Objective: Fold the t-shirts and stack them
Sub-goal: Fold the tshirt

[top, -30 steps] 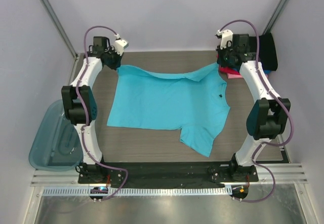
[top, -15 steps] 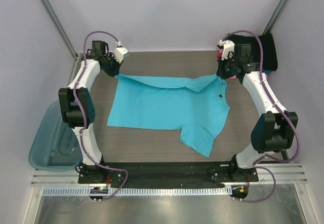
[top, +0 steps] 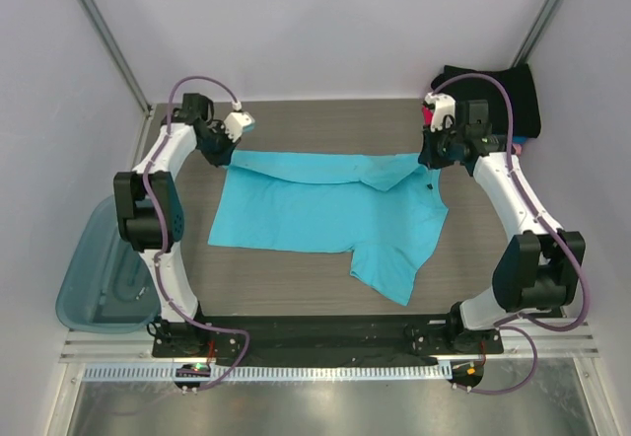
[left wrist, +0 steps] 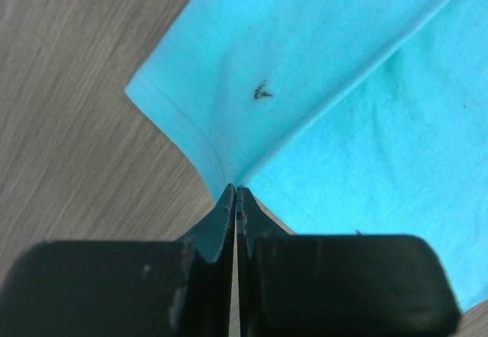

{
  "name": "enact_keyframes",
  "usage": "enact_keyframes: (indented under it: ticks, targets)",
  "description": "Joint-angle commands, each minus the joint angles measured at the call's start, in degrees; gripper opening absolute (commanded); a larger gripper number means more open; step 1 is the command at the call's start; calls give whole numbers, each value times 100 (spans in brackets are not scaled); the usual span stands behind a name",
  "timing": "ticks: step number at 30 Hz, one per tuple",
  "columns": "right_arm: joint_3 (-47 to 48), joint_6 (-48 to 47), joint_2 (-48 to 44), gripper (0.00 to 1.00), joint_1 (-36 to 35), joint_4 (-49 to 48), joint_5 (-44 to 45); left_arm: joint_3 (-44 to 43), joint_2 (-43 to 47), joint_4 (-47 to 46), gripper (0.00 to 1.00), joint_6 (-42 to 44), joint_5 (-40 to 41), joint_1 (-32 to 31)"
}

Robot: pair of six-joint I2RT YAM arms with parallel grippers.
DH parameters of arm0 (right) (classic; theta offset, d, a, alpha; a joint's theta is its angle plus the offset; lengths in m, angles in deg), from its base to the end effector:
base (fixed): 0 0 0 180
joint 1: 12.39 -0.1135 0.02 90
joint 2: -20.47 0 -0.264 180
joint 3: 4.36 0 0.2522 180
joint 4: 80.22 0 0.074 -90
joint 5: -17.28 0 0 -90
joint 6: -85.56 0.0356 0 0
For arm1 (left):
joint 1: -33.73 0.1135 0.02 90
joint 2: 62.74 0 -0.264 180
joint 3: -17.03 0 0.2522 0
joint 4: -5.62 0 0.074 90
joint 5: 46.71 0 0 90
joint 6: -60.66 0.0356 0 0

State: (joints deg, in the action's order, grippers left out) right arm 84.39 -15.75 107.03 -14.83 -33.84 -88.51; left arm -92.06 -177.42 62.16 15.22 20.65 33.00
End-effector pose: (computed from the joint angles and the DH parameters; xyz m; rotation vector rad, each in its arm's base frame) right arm 0.3331 0.0239 0.3112 -0.4117 2.2816 0.2444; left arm 0.4310 -0.0192 0.2344 1.0938 2.2944 -0.2364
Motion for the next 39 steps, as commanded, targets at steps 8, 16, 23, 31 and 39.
enact_keyframes:
  ticks: [8, 16, 23, 31, 39]
  targets:
    - [-265, 147, -544, 5, -46, 674, -521, 454, 410, 169, 5, 378, 215, 372]
    - [395, 146, -677, 36, -46, 1133, -592, -318, 420, 81, 20, 2, -56, 460]
    - [885, -282, 656, 33, -55, 869, -337, -1321, -459, 450, 18, -956, -126, 74]
    - [1747, -415, 2056, 30, 68, 561, -65, -2306, -1505, 644, 15, -2064, -347, -59]
    - [2460, -539, 2945, 29, 165, 473, 269, -2403, -1979, 433, 15, -2302, -145, -85]
